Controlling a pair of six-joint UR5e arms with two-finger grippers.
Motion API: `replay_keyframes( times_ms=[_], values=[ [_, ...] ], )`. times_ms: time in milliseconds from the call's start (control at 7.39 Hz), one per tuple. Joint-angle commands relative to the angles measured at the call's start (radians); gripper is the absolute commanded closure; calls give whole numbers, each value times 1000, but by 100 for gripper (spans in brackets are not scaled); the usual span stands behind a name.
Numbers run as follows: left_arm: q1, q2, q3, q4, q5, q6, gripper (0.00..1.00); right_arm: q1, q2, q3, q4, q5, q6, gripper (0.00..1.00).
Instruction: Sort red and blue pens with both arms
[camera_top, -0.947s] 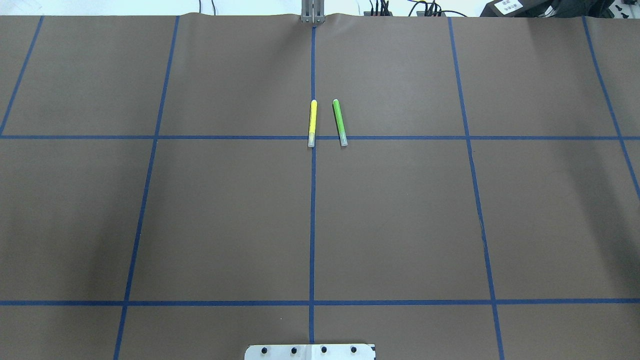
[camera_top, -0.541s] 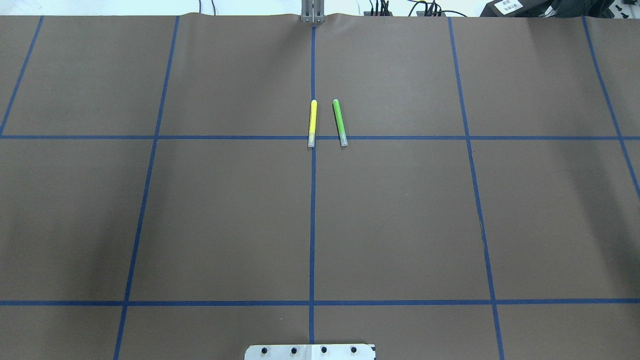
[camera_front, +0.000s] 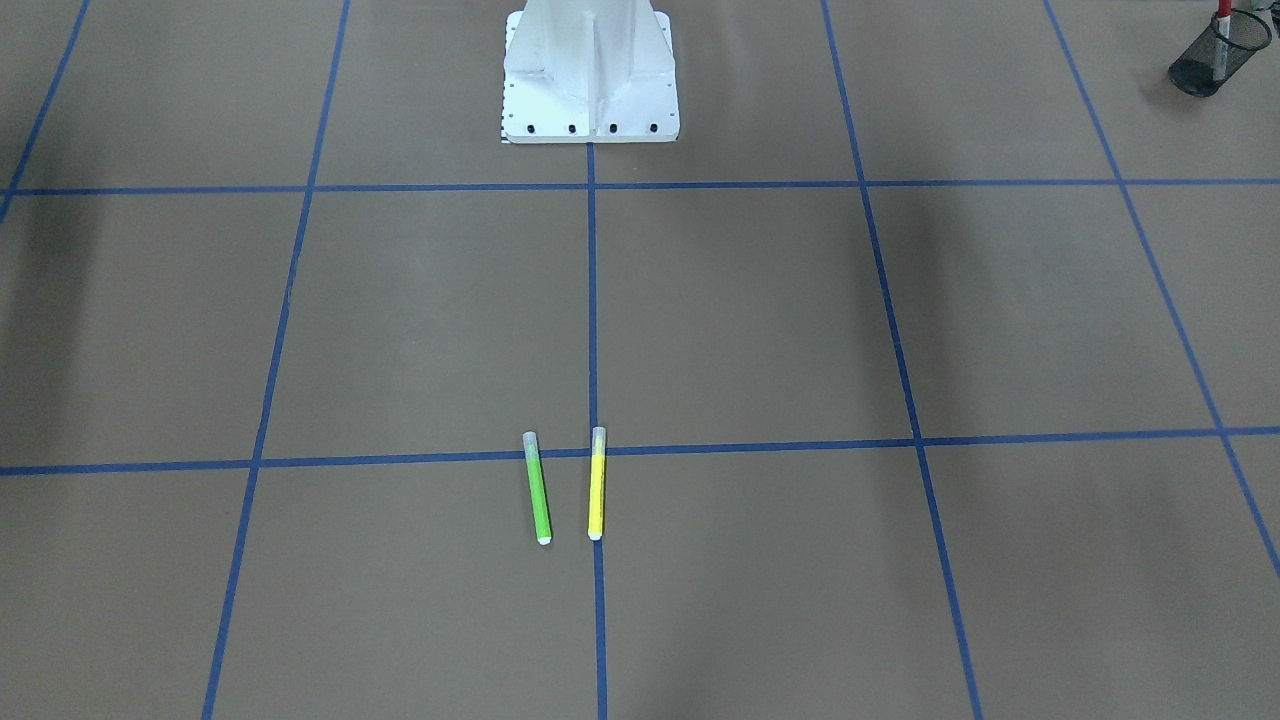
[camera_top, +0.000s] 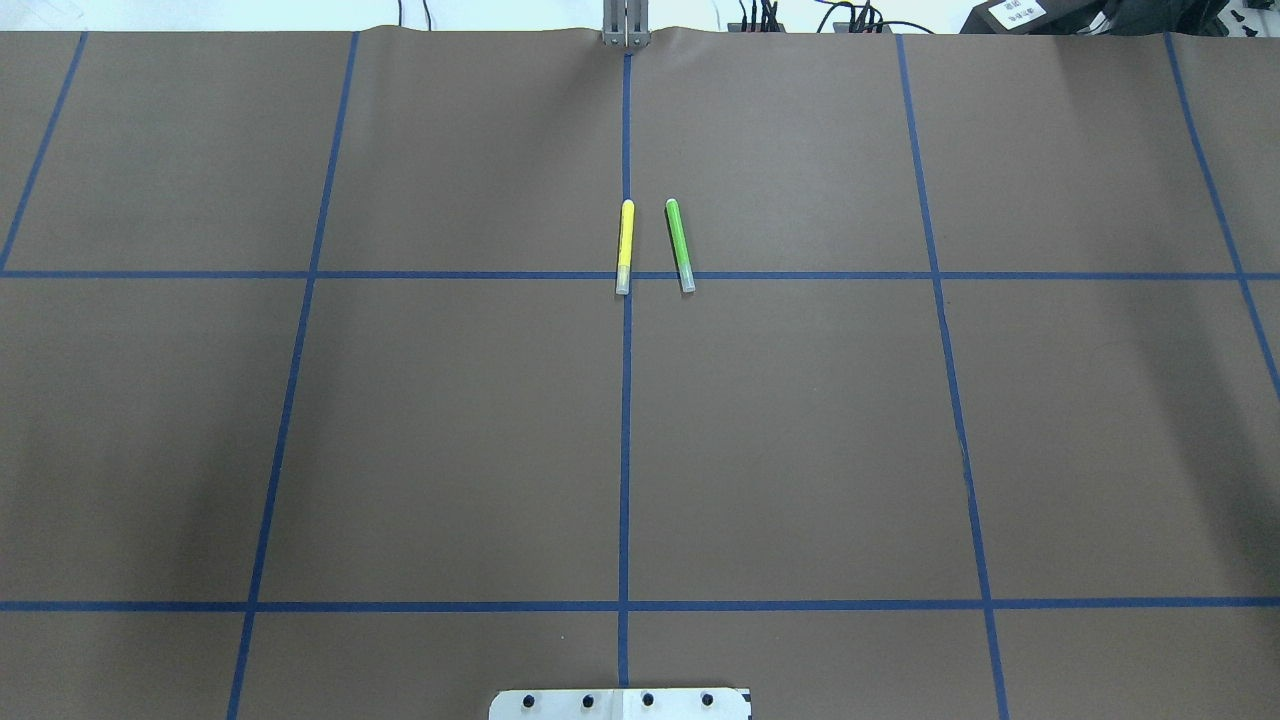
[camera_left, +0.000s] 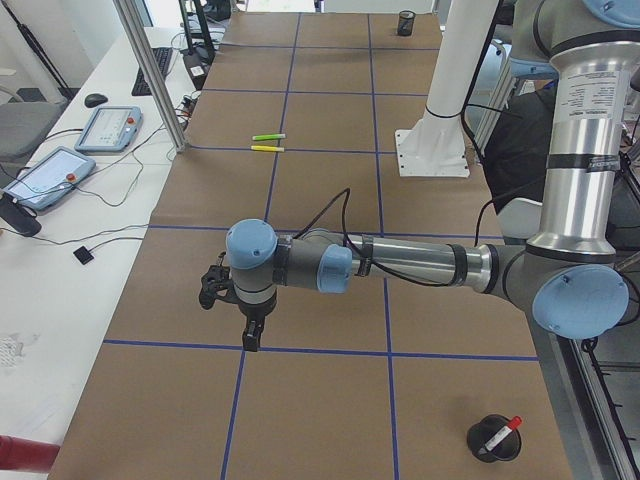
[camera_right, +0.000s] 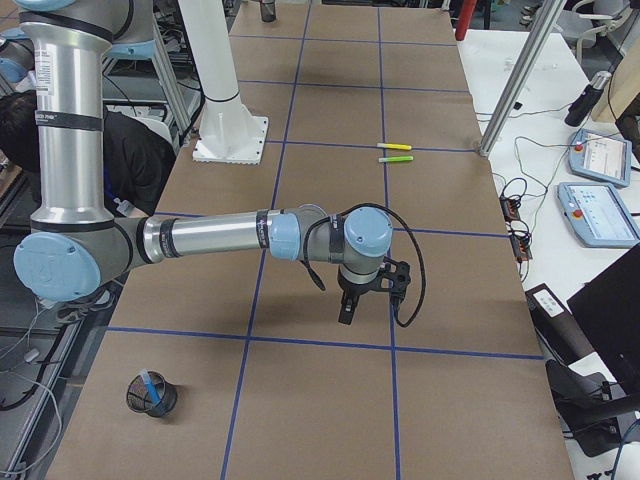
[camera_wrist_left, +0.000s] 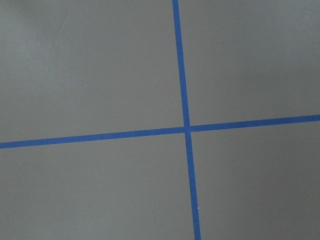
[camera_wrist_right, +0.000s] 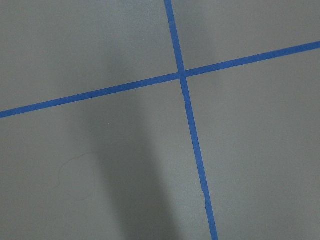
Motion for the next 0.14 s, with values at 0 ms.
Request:
replay_keyframes(
  times_ms=[0],
  values=[
    [0, -1, -2, 0, 0, 0, 0, 0, 1, 3, 0, 2, 2, 0]
  ],
)
